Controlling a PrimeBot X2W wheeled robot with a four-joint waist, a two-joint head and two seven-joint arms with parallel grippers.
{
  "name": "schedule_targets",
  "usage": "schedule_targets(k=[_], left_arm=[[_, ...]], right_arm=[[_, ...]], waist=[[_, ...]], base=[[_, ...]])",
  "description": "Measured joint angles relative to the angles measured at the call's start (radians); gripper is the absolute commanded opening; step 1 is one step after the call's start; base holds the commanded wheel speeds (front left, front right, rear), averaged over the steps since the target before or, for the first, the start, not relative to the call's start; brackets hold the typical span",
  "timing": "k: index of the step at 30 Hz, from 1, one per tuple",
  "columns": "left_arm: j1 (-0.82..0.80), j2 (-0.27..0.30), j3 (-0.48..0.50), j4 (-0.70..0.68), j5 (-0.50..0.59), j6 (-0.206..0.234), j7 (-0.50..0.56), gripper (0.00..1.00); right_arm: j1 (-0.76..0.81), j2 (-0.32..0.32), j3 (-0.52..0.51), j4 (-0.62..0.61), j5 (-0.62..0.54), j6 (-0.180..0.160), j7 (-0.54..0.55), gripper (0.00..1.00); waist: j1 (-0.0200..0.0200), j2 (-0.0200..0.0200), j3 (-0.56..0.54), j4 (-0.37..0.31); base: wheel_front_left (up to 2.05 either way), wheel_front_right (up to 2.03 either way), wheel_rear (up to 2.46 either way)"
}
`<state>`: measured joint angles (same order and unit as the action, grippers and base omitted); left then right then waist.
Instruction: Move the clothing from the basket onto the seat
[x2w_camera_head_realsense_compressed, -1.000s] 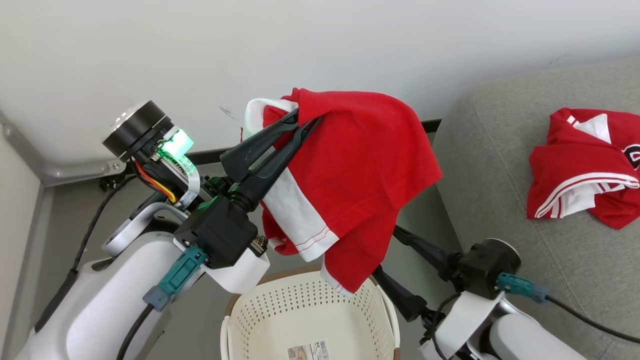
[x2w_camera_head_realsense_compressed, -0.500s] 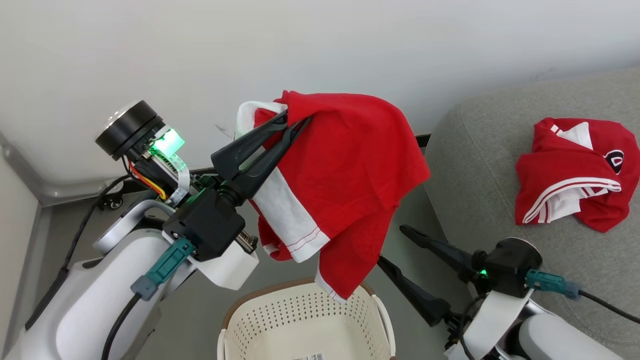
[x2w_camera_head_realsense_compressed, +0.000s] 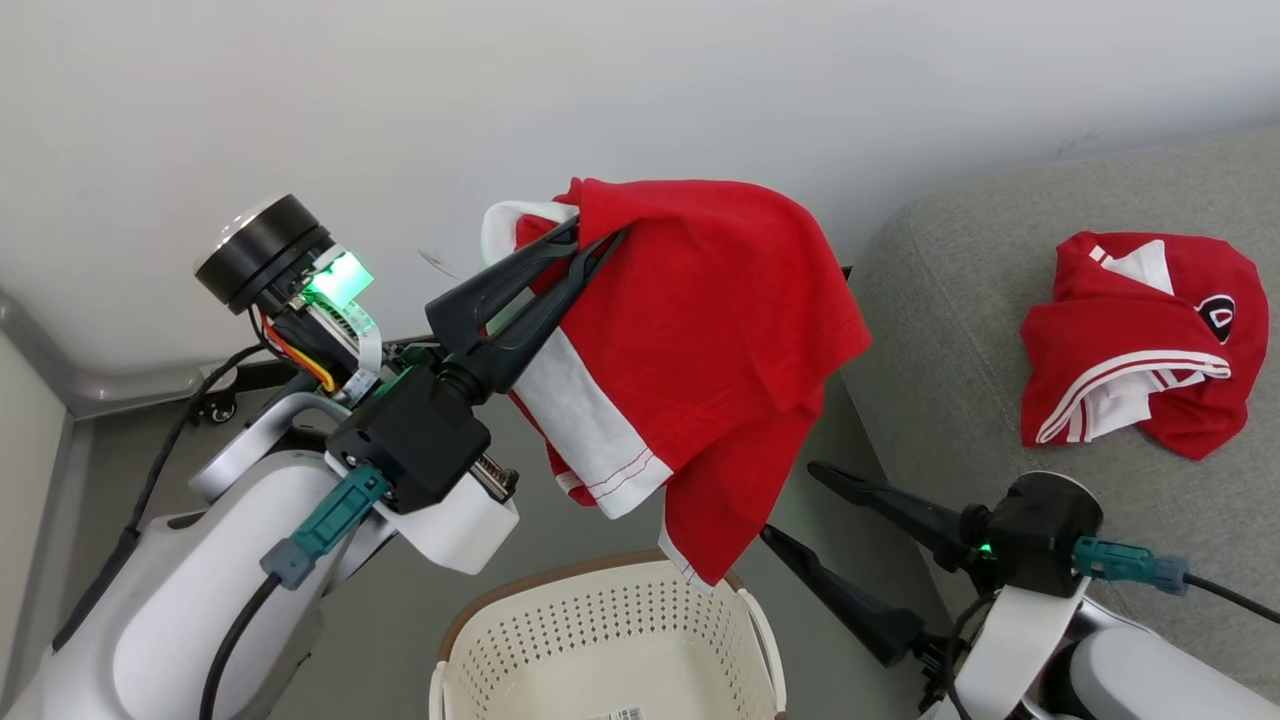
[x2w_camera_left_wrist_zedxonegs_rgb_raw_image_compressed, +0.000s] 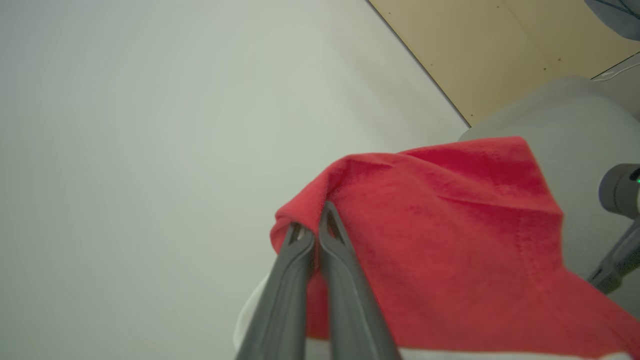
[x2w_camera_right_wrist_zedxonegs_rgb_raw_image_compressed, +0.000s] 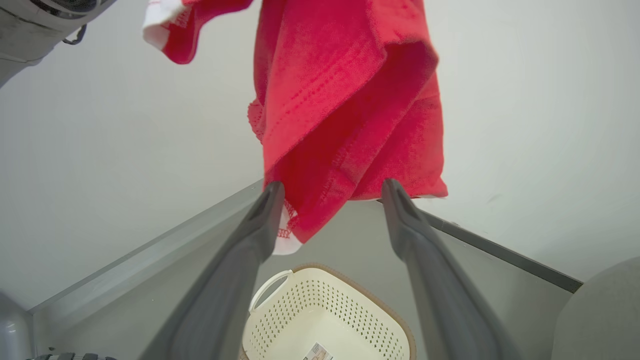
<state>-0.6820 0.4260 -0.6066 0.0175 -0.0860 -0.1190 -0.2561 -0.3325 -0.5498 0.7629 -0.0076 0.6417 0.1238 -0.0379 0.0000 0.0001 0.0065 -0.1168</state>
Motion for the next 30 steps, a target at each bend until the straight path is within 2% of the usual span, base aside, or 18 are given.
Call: schedule_targets(k=[5, 13, 23, 30], left_arm=[[0.000, 0.001, -0.004, 0.022, -0.004, 0.000, 0.000, 0.00], [0.000, 0.007, -0.004, 0.032, -0.017, 0.000, 0.000, 0.00], [0.000, -0.006, -0.024, 0.034, -0.025, -0.005, 0.000, 0.00], [-0.014, -0.027, -0.049, 0.034, -0.029, -0.006, 0.000, 0.00]], right_arm=[[0.007, -0.048, 0.005, -0.040, 0.019, 0.000, 0.022, 1.00], [0.024, -0.054, 0.006, -0.092, 0.055, 0.000, 0.029, 1.00], [-0.006, -0.038, 0.000, -0.056, 0.105, 0.000, 0.010, 1.00], [-0.024, -0.003, 0.019, -0.002, 0.160, 0.000, -0.007, 1.00]], waist=[[0.0000, 0.0000, -0.007, 0.001], [0.0000, 0.0000, -0.015, -0.008], [0.0000, 0.0000, -0.011, -0.001], [0.0000, 0.0000, -0.009, 0.014]], base=[[0.00, 0.00, 0.00], [0.00, 0.00, 0.00], [0.00, 0.00, 0.00], [0.00, 0.00, 0.00]])
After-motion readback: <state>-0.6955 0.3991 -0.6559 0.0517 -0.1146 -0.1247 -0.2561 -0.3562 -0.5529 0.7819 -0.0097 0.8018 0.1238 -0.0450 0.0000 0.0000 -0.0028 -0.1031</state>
